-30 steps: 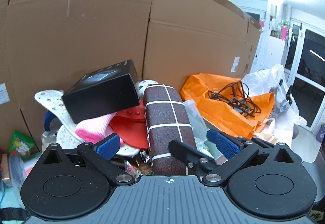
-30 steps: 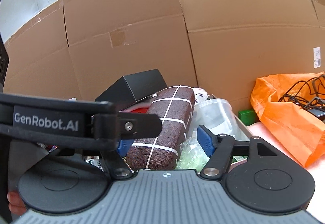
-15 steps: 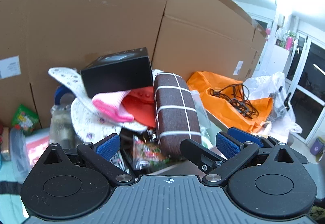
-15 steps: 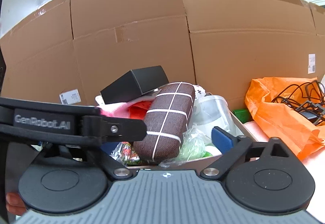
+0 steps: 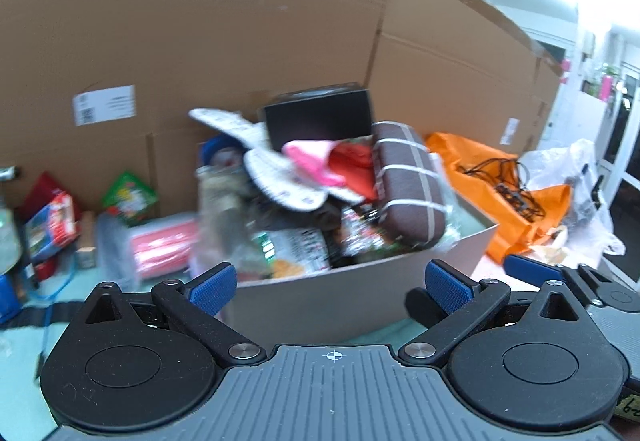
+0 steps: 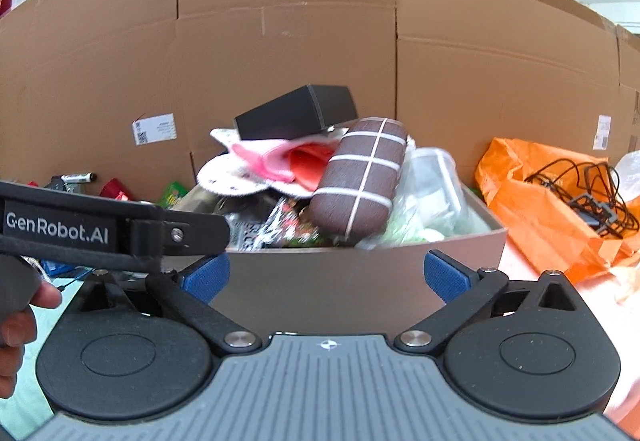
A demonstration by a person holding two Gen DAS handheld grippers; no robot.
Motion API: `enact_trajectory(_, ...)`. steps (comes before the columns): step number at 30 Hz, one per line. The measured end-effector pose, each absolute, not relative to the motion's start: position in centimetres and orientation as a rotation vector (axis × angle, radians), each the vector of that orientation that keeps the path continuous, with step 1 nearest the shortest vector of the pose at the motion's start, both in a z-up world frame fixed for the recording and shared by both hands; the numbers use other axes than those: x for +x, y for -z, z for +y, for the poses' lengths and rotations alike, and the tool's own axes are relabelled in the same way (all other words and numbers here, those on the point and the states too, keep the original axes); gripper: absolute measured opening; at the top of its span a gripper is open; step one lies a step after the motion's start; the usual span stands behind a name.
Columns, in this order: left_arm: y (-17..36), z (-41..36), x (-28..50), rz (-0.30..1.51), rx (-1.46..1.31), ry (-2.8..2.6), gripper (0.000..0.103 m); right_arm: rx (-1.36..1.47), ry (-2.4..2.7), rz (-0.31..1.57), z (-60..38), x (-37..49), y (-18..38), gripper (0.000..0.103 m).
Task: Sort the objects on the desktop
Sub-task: 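Open left gripper to drop the pencil case into the box and withdraw, then move left gripper to the clear green-patterned tape roll and close on it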
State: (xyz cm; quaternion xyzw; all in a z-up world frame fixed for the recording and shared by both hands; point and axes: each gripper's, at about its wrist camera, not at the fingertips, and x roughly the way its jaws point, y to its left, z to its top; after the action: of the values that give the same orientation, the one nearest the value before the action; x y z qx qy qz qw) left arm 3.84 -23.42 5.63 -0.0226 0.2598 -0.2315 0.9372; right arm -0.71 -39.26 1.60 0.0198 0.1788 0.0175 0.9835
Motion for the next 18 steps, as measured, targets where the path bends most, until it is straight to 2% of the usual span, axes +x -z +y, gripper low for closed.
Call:
enact_trajectory(10, -4.0, -17.9, 1.3, 0.554, -0.067, 0.39, 0.103, 0.011, -0.078, 0.411, -34.7, -2.7, -1.3, 0.103)
enact_trajectory(18, -1.3, -9.9, -0.7, 0.564, -0.146, 0.303, 0.103, -0.05, -0.236, 0.46, -28.4, -2.5, 0.1, 0.103)
